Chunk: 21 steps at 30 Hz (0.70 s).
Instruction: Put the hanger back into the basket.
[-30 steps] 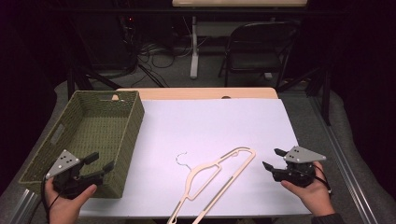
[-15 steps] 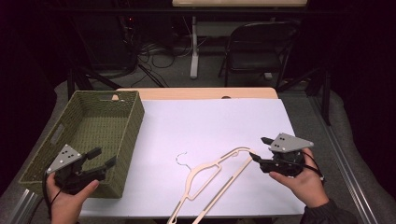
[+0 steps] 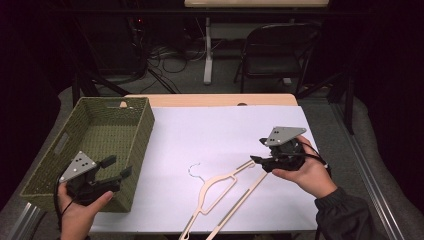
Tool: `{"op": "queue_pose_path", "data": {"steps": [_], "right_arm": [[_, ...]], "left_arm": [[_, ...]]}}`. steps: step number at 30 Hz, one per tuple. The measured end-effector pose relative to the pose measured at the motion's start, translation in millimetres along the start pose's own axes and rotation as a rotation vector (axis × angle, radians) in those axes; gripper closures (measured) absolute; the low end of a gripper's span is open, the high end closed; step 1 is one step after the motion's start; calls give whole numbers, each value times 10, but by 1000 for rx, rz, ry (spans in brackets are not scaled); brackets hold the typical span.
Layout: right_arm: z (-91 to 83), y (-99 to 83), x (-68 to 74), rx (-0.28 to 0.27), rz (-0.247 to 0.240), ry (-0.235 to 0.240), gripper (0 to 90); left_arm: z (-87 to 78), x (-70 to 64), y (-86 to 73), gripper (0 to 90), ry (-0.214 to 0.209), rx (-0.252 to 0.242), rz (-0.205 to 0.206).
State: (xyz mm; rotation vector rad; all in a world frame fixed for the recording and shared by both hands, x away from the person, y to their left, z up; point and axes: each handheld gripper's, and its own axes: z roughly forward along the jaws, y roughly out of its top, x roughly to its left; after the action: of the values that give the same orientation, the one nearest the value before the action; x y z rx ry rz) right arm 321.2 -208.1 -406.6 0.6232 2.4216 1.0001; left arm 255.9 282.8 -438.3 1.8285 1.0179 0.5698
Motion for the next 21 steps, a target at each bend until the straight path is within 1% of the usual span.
{"op": "queue_pose_path", "data": {"steps": [1, 2, 7, 8, 10, 11, 12, 14, 15, 16, 19, 20, 21], "right_arm": [[0, 0, 0, 0, 0, 0, 402], [21, 9, 5, 12, -10, 5, 403], [123, 50, 40, 57, -45, 44, 413], [177, 63, 60, 68, -60, 73, 422], [226, 82, 90, 90, -91, 85, 421], [261, 100, 116, 114, -113, 88, 420], [294, 113, 135, 125, -123, 93, 419], [356, 146, 168, 146, -141, 123, 425], [356, 146, 168, 146, -141, 123, 425], [415, 183, 216, 164, -166, 135, 430], [516, 243, 279, 182, -191, 166, 432], [551, 259, 306, 187, -192, 172, 433], [591, 279, 326, 190, -205, 179, 432]], "left_arm": [[2, -2, -3, 326, -1, -1, 0], [3, -3, -6, 327, -1, -2, -2], [-8, -5, -14, 328, -1, -1, 0], [-10, -5, -13, 328, -1, -1, 0], [-14, -5, -11, 328, -2, -2, -1], [-17, -5, -9, 329, -3, -6, -2], [-17, -5, -9, 329, -3, -6, -2], [-16, -4, -9, 330, -4, -7, -3], [-16, -4, -9, 330, -4, -7, -3], [-14, -6, -9, 330, -6, -8, -4], [-5, -13, -12, 330, -8, -6, -2], [-5, -13, -11, 330, -10, -4, -1], [-4, -15, -11, 330, -10, -5, -1]]}}
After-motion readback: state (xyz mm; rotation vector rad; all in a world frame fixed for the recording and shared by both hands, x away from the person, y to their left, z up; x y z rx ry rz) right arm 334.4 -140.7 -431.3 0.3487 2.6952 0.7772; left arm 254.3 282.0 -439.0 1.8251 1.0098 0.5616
